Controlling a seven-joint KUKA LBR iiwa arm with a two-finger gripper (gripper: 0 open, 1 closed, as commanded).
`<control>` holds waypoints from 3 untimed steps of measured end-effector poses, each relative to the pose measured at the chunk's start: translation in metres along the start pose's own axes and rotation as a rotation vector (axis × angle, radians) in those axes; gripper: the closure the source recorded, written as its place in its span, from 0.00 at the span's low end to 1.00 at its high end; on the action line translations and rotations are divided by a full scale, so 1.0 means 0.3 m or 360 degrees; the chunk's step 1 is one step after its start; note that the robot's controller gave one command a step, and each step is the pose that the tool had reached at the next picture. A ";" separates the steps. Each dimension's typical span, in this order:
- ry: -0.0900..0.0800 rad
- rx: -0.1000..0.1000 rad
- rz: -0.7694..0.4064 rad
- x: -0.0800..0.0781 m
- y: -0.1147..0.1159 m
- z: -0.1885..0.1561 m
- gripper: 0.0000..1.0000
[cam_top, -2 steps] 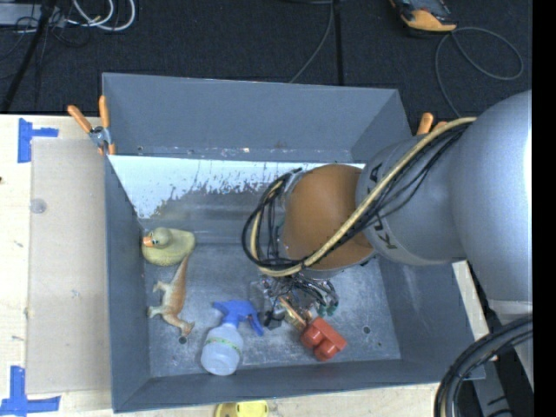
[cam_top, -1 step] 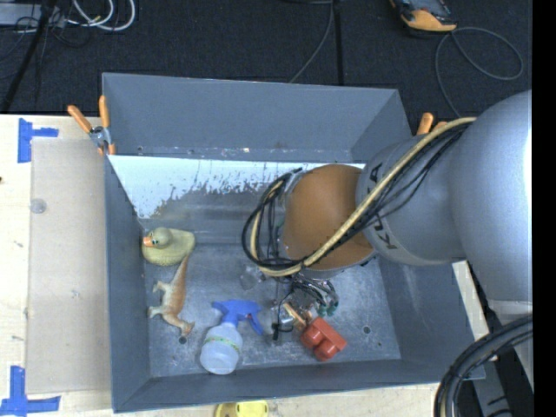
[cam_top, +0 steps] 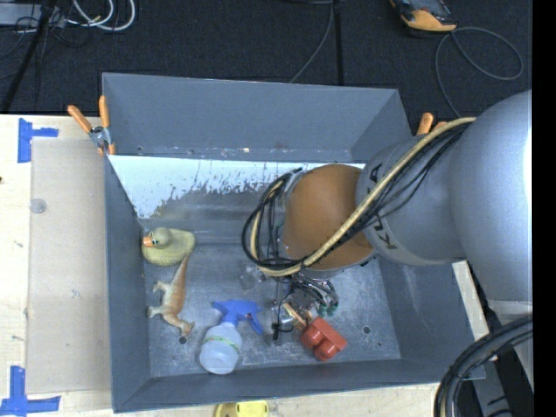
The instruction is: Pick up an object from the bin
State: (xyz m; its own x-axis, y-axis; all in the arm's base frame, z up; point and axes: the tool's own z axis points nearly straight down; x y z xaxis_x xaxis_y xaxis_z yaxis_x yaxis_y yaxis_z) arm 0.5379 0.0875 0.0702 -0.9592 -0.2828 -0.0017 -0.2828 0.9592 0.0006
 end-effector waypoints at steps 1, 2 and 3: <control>0.0001 -0.0001 -0.0188 0.008 0.153 0.002 1.00; 0.0001 -0.0001 -0.0187 0.008 0.153 0.002 1.00; 0.0010 -0.0002 -0.0189 0.018 0.152 -0.085 1.00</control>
Offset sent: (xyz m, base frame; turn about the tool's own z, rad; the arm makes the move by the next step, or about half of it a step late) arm 0.0000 0.0000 0.0000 0.0000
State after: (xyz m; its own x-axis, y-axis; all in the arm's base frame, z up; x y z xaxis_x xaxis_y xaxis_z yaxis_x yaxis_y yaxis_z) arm 0.5197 0.1296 0.0958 -0.9189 -0.3944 0.0044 -0.3944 0.9189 0.0023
